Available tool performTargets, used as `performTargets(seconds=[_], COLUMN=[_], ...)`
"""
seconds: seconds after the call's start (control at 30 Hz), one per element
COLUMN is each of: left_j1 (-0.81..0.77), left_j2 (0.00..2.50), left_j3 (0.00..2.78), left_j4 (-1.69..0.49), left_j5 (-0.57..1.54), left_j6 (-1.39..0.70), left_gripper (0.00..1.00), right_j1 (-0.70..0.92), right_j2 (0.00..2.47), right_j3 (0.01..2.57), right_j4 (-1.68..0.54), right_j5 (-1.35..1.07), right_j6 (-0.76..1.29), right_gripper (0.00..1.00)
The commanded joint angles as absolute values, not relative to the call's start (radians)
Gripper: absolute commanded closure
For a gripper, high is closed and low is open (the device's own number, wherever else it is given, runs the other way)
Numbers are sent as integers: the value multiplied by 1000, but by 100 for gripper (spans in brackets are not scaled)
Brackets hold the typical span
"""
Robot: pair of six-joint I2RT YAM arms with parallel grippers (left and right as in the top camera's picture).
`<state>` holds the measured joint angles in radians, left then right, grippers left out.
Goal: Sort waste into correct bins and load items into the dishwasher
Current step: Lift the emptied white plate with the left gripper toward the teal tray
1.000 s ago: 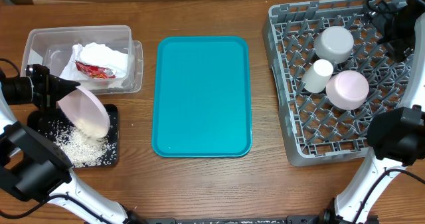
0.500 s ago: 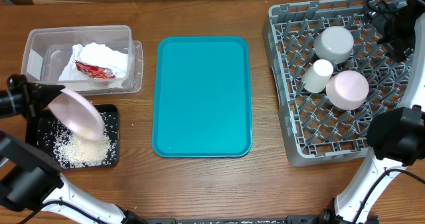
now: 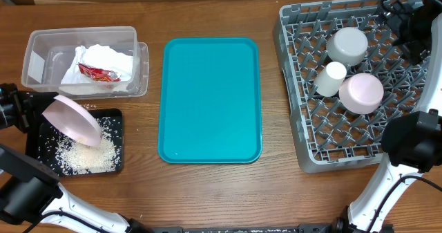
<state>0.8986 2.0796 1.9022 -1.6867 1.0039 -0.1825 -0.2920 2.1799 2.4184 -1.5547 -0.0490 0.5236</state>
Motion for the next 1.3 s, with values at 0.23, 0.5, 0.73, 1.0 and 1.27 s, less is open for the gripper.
performTargets(seconds=[0.23, 0.5, 0.73, 1.0, 1.27], left_j1=[897, 903, 899, 894, 844], left_j2=[2046, 2046, 2044, 2037, 1980], left_j3=[1891, 1889, 1889, 1888, 1887], left_j4=[-1657, -1691, -1674, -1691, -1691], left_j5=[1064, 1097, 1093, 1037, 1063], left_j6=[-161, -152, -156, -157, -165], left_gripper=[96, 96, 96, 96, 96], right_j1=[-290, -290, -290, -290, -290], right_j2=[2173, 2173, 2173, 2173, 2173], right_j3=[2414, 2414, 2414, 2415, 2414], right_j4=[-1549, -1549, -1549, -1550, -1549], right_j5=[-54, -54, -54, -54, -54], right_j6=[525, 525, 525, 525, 525], right_gripper=[0, 0, 0, 0, 0])
